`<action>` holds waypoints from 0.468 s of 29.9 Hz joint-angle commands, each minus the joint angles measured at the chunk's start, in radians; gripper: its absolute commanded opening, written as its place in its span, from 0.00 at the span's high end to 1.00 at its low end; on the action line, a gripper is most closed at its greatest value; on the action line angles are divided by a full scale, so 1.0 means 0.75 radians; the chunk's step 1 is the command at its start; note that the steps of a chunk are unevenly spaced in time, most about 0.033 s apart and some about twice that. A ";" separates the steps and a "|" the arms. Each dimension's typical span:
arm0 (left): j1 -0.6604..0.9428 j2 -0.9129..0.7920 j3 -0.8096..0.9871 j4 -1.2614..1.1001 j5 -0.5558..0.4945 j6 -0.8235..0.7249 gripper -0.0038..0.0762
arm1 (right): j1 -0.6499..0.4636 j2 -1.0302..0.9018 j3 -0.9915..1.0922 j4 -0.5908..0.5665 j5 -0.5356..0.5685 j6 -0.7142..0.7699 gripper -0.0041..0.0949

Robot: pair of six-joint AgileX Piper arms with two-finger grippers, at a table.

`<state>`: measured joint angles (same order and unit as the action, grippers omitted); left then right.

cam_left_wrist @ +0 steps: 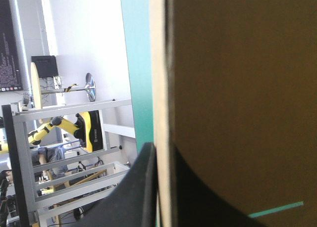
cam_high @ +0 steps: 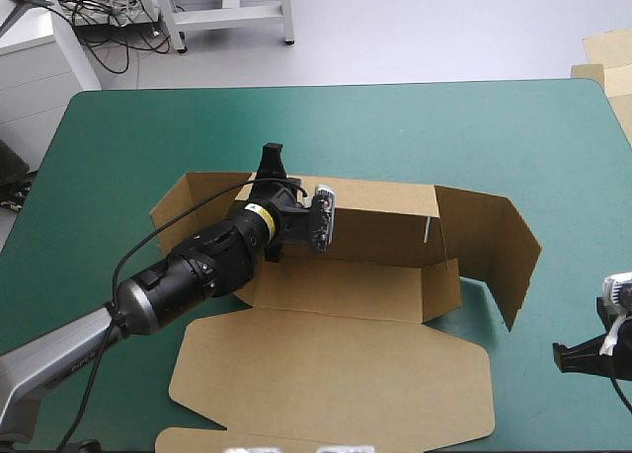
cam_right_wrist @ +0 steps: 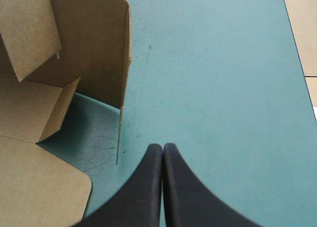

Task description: Fold the box

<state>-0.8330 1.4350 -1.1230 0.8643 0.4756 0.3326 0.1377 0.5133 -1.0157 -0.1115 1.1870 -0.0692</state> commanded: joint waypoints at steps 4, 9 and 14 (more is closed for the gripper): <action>-0.011 -0.054 0.054 0.263 -0.005 -0.362 0.96 | -0.010 0.010 -0.038 -0.018 -0.105 0.017 0.98; -0.011 -0.054 0.084 0.334 0.044 -0.489 0.96 | -0.010 0.012 -0.038 -0.018 -0.179 0.031 0.98; -0.011 -0.054 0.084 0.485 0.131 -0.686 0.96 | -0.010 0.015 -0.038 -0.016 -0.191 0.031 0.98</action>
<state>-0.8416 1.4289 -1.0434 1.1696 0.5135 -0.0915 0.1377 0.5133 -1.0157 -0.1115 1.1172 -0.0475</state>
